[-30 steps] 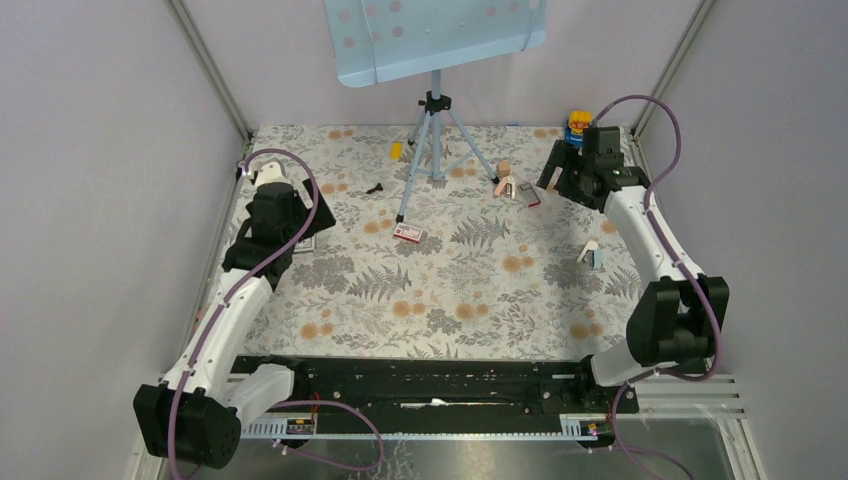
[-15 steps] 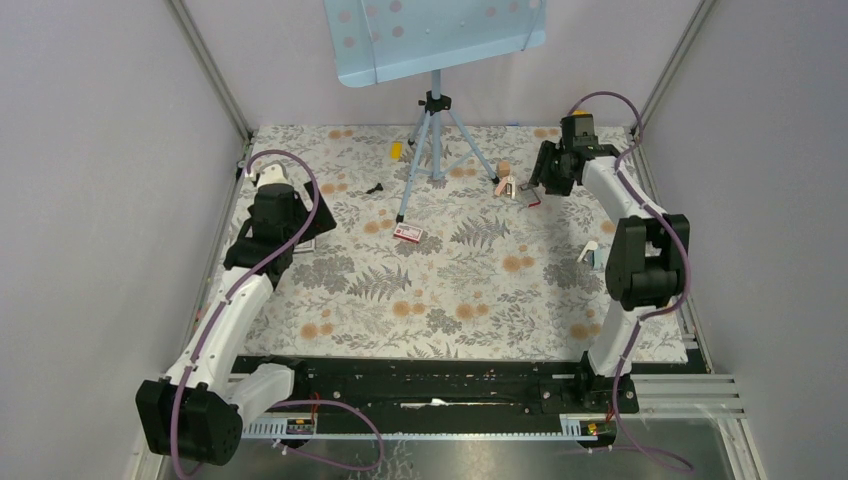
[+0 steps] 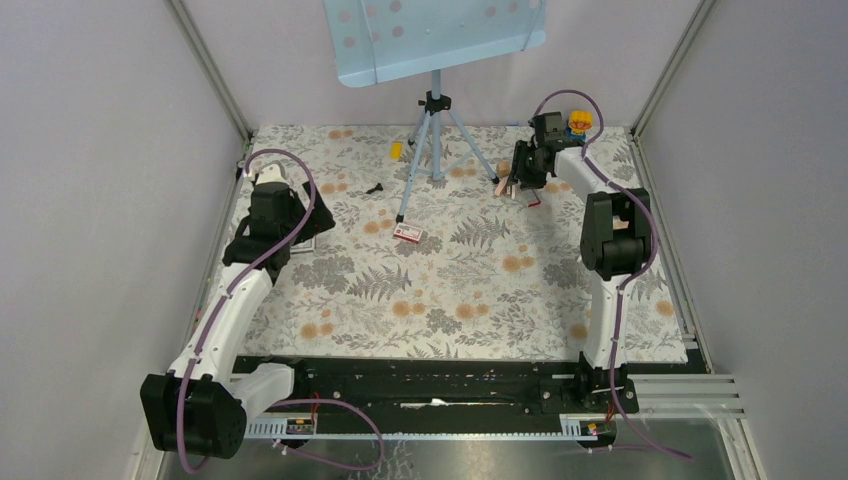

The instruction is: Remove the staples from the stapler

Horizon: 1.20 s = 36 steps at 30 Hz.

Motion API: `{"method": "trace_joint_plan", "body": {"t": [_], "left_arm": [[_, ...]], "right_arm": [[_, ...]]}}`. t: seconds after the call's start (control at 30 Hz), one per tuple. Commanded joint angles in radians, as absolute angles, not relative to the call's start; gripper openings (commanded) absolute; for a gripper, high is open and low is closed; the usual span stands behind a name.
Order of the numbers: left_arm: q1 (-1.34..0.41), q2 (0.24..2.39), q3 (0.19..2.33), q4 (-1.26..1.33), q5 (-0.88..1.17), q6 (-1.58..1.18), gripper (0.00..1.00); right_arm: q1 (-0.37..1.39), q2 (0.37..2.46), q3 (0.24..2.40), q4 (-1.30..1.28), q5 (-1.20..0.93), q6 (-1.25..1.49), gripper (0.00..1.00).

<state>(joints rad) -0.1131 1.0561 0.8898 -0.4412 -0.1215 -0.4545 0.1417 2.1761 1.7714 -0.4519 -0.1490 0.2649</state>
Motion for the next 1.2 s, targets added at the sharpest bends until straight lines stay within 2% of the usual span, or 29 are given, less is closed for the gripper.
{"method": "trace_joint_plan", "body": {"t": [0.0,0.23,0.4,0.73,1.17], "left_arm": [[-0.104,1.057,0.885,-0.385,-0.092,-0.465,0.99],[-0.094,1.057,0.885,-0.383,-0.087,-0.465,0.99],[-0.087,1.064,0.885,-0.381,-0.074,-0.466,0.99],[-0.076,1.067,0.884,-0.379,-0.065,-0.468,0.99],[-0.069,1.068,0.883,-0.378,-0.06,-0.469,0.99]], "right_arm": [[0.151,2.201,1.816,-0.422,-0.152,0.249,0.46],[0.152,2.223,1.81,-0.419,-0.125,0.238,0.42],[0.153,2.24,1.815,-0.42,-0.1,0.227,0.35],[0.153,2.291,1.856,-0.437,-0.102,0.213,0.31],[0.158,2.261,1.807,-0.417,-0.126,0.206,0.06]]}}
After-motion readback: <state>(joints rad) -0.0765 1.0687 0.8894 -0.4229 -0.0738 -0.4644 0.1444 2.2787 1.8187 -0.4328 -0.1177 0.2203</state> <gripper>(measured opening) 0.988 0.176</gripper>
